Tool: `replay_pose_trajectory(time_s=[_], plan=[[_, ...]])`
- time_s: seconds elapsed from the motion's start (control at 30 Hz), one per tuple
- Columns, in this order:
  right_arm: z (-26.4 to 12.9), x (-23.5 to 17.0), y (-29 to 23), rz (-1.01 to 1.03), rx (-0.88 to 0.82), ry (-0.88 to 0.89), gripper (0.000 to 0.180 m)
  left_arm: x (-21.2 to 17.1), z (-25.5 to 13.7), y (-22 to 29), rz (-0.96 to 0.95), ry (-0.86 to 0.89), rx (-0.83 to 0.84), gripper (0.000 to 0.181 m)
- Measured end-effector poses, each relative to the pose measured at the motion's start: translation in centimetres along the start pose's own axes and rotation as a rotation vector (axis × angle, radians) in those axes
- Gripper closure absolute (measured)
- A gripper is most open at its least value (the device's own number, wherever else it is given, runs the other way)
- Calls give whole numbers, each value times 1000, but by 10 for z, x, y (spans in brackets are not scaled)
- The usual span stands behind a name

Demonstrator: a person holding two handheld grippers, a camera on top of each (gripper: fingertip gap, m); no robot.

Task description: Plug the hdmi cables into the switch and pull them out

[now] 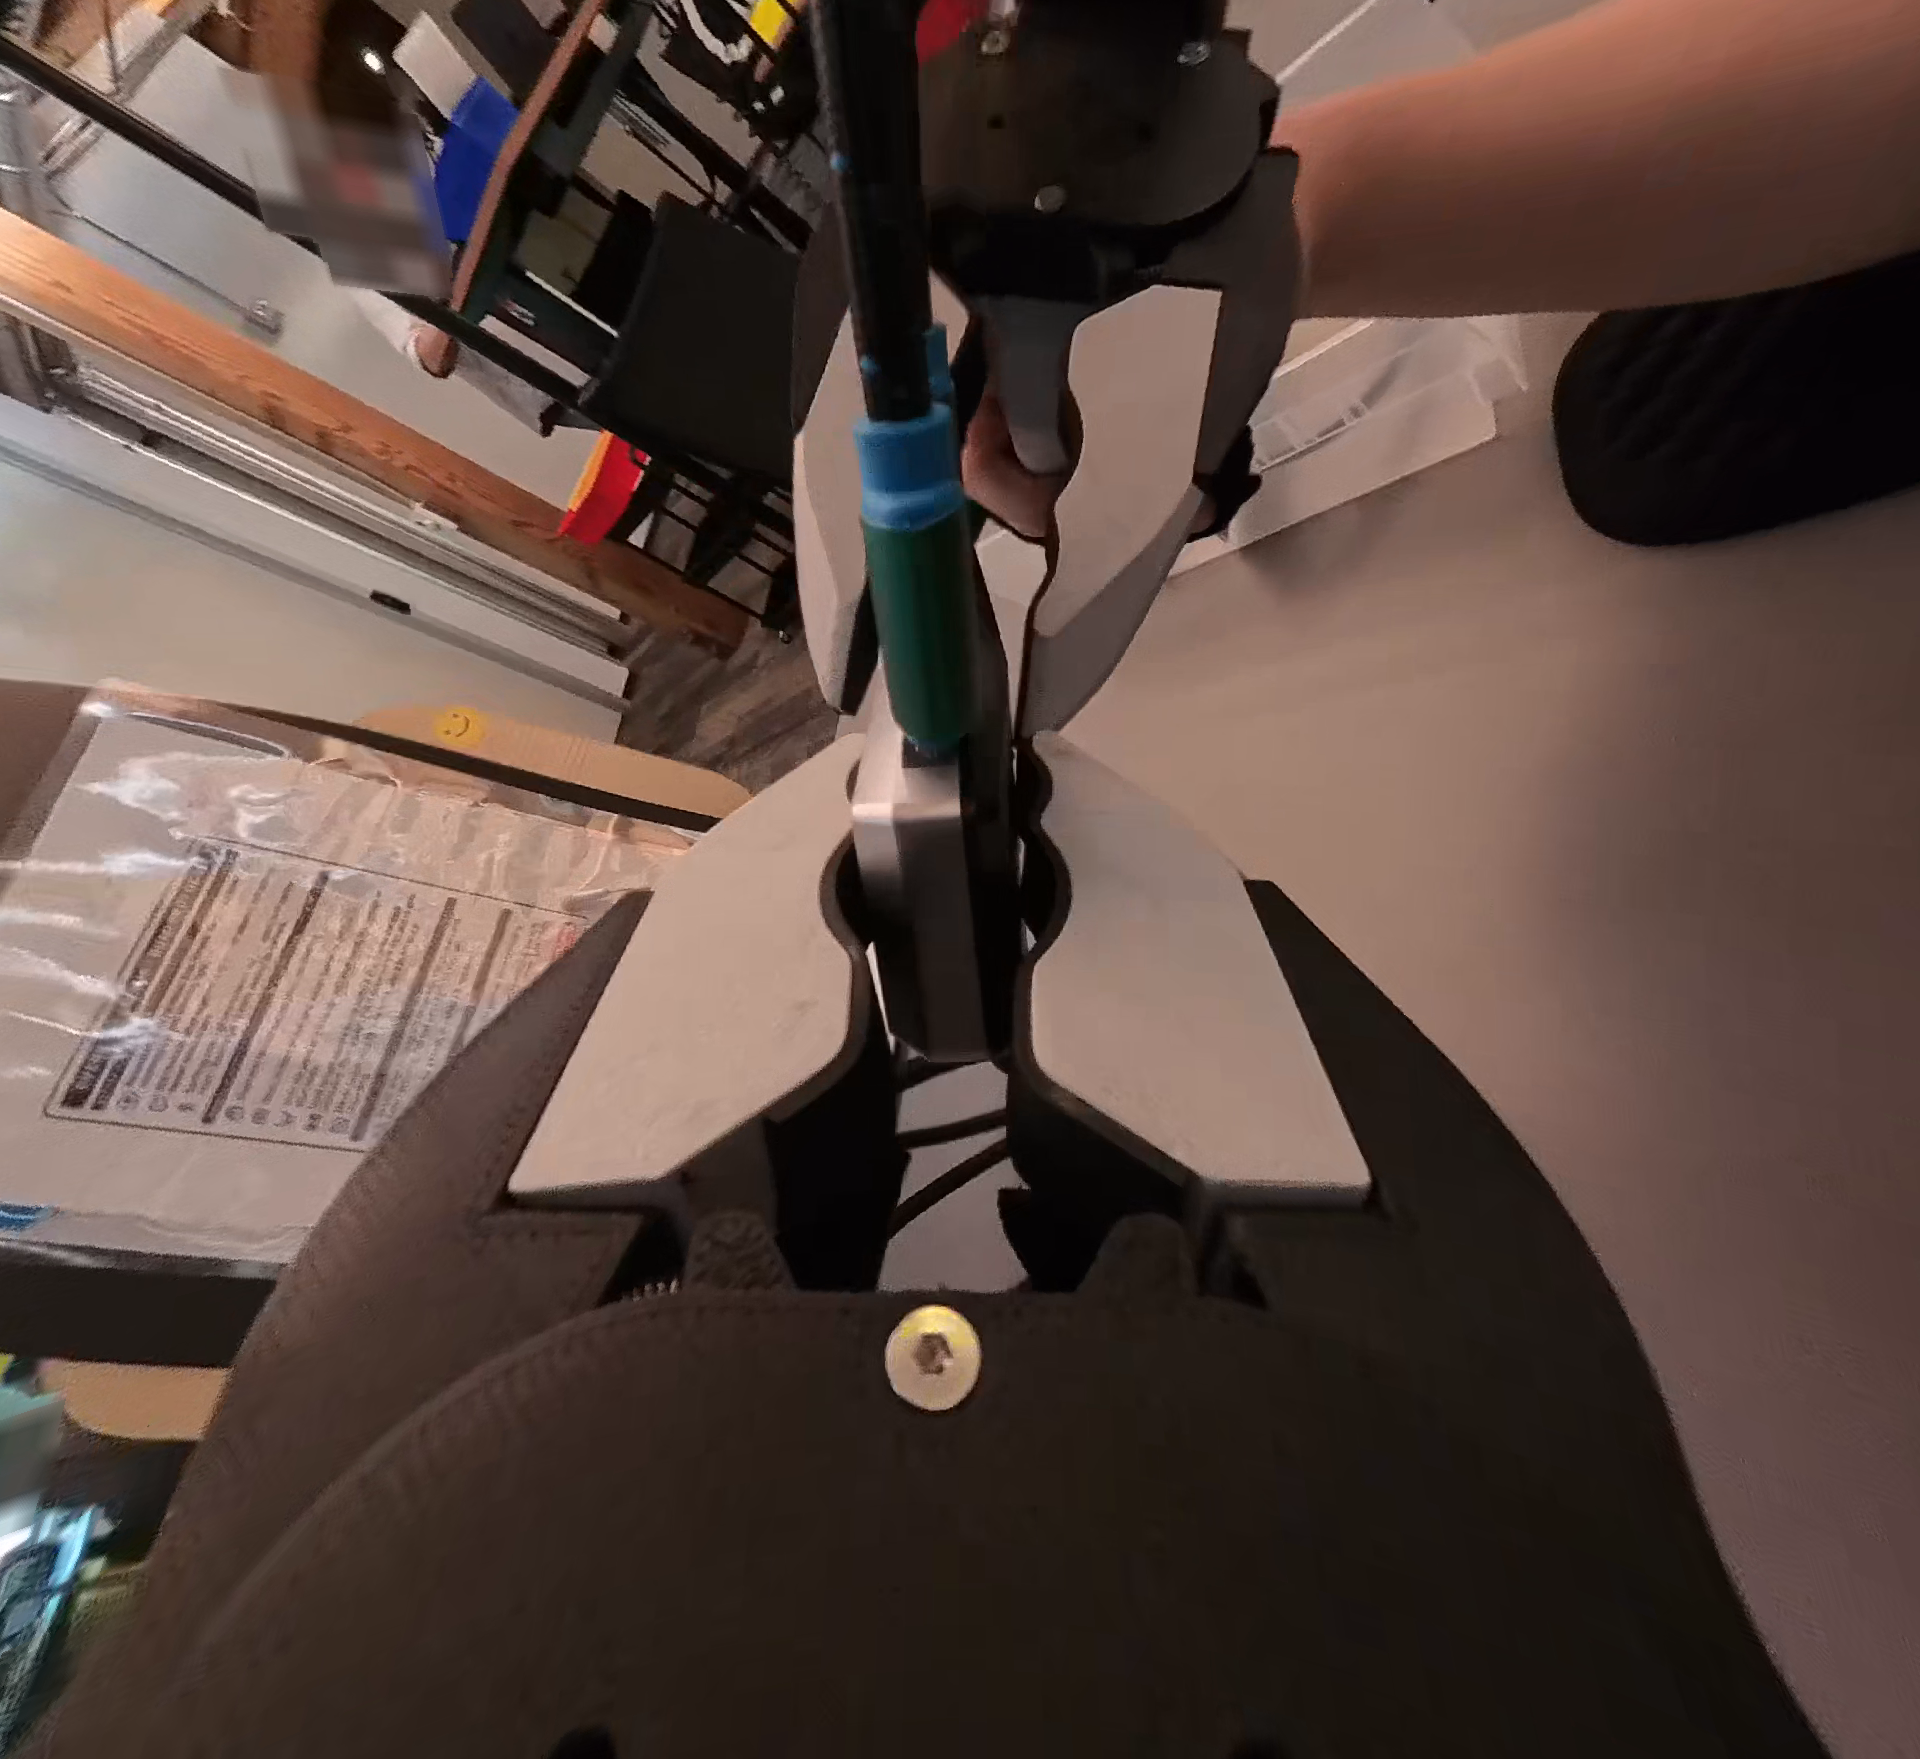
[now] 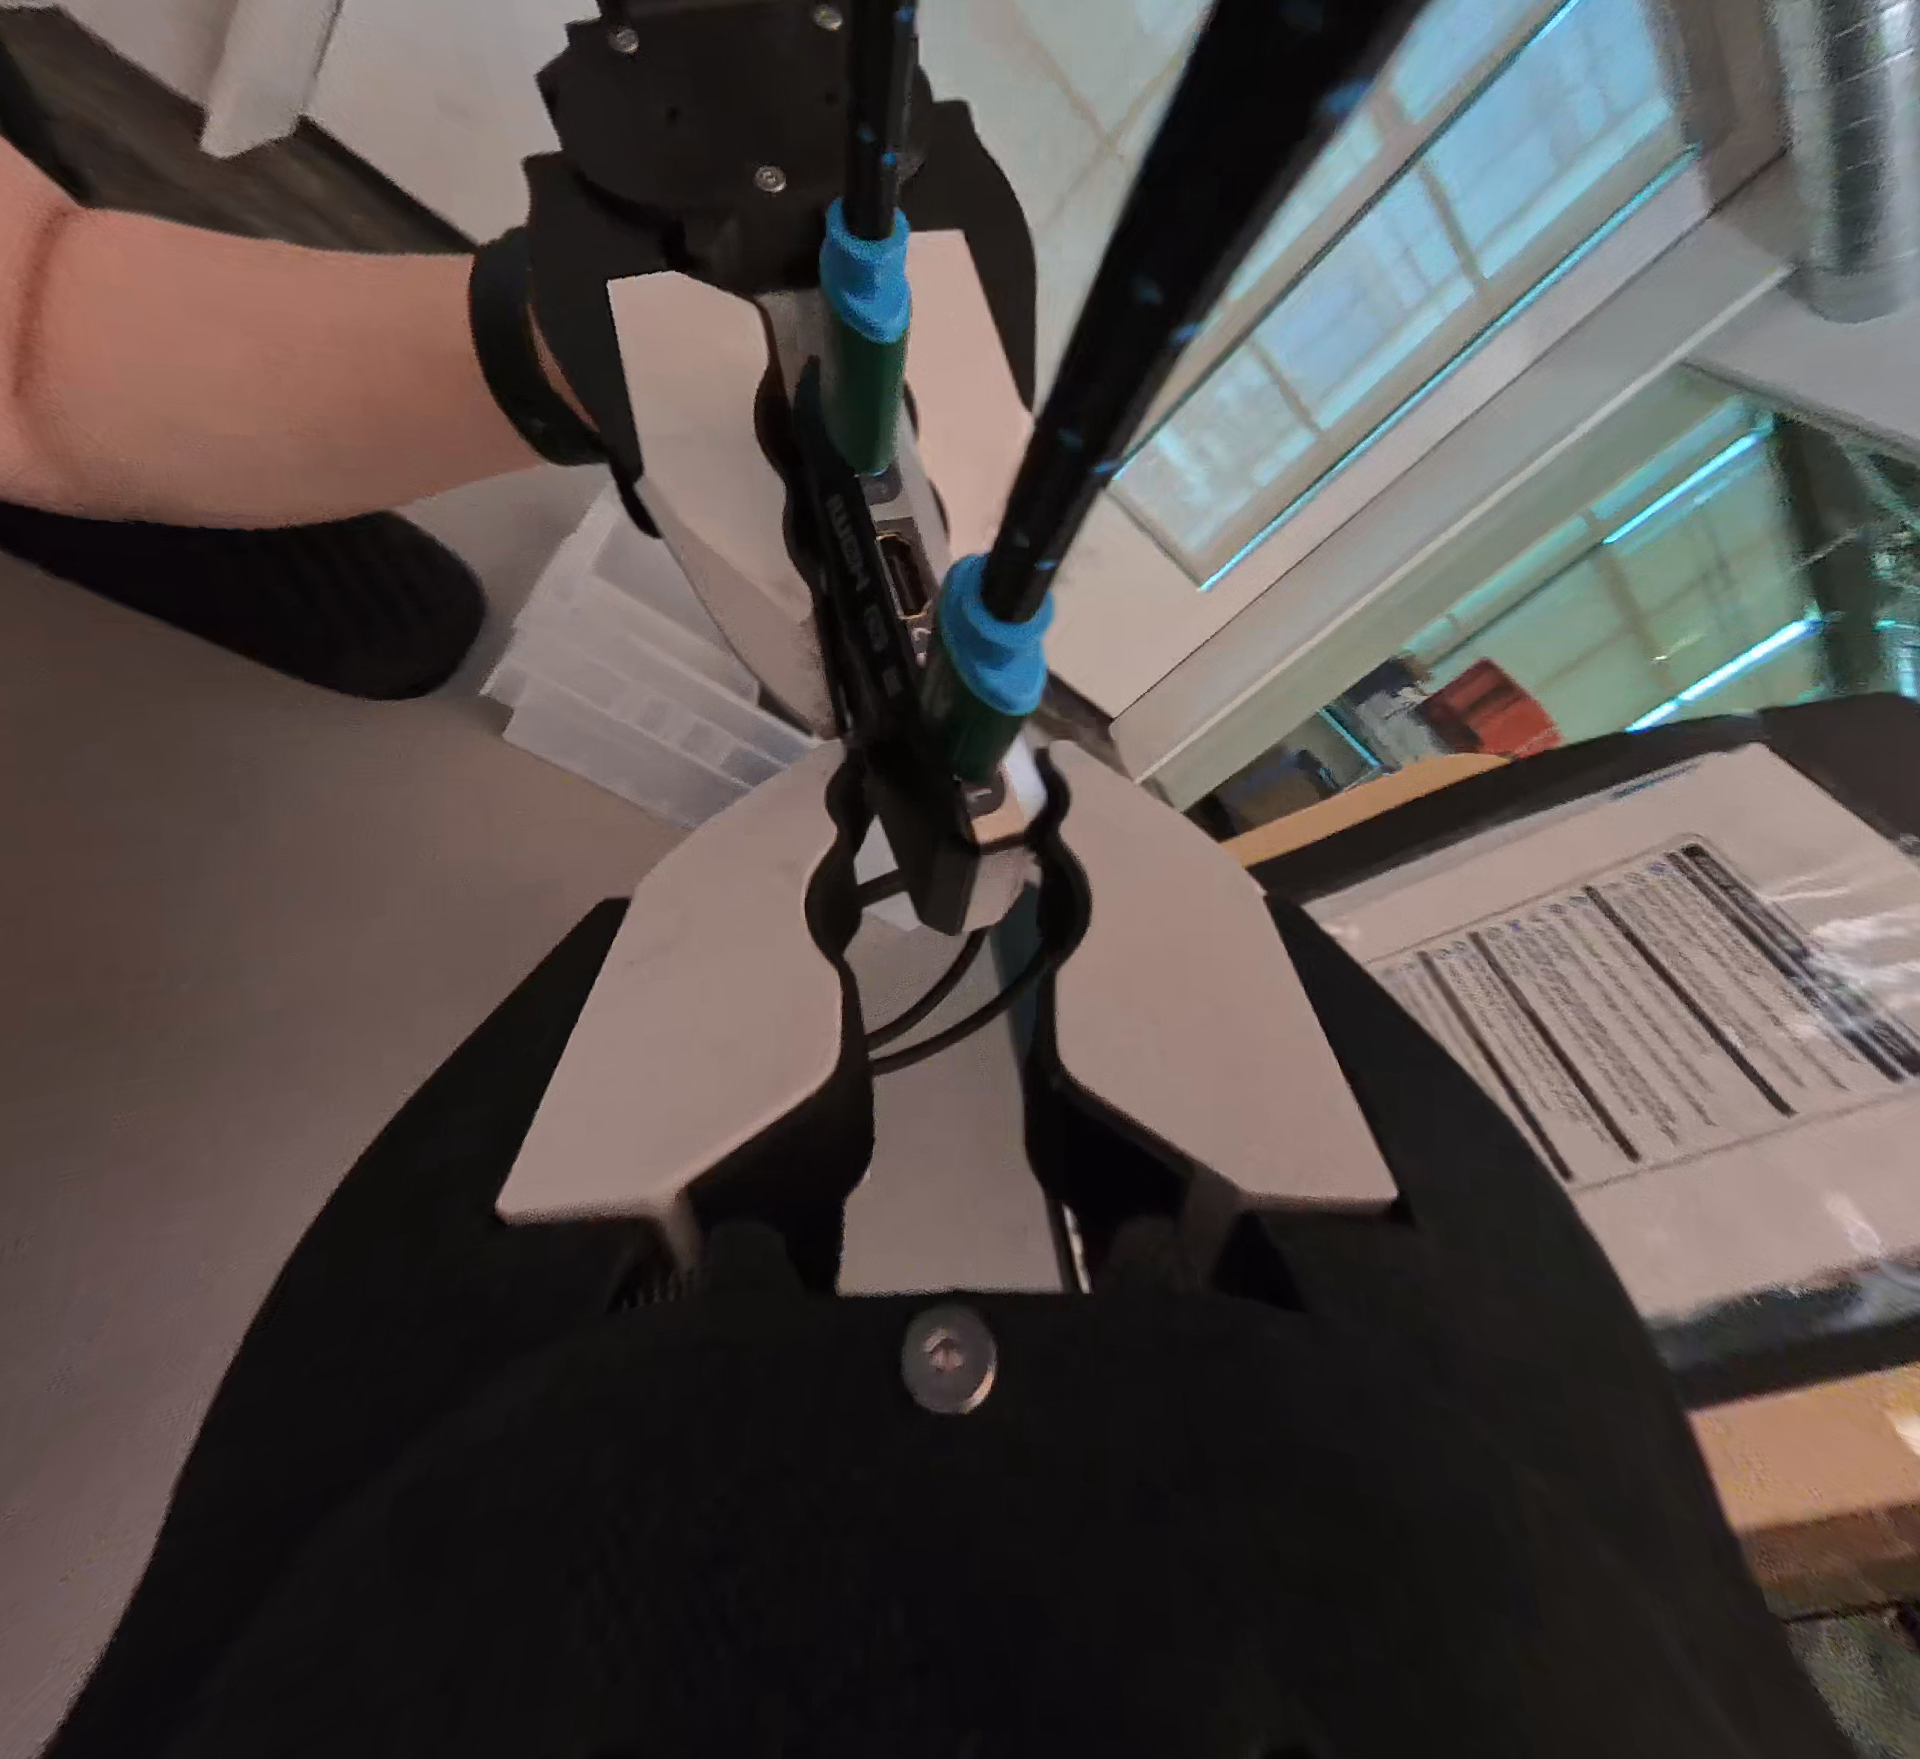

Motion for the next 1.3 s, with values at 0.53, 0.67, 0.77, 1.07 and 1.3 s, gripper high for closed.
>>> replay_pose_trajectory(time_s=[0.53, 0.67, 0.77, 1.07, 1.3], plan=[[-3, 12, -4, 2, 34, 75, 158, 3, -13, -6, -134, 241, 49, 146], [-6, 7, -12, 32, 130, 78, 158, 2, 2, 9, -110, 192, -3, 136], [-9, 0, -20, 26, 197, 59, 158, 2, 8, 18, -57, 198, -19, 146], [-11, -15, -6, -8, 104, 33, 150, -9, 17, 12, -5, 121, 53, 160], [-15, -15, 19, 103, -30, 21, 154, -17, -12, -21, 49, 87, 216, 159]])
Point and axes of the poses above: each gripper's, where its closed fingertips meet, z out along the fingers, x out of its top, y = z × x across the jaws, the point moved 1 cm from there along -z, back along the fingers, and after that the axes turned 3 degrees about -x, right-handed, at the moved point
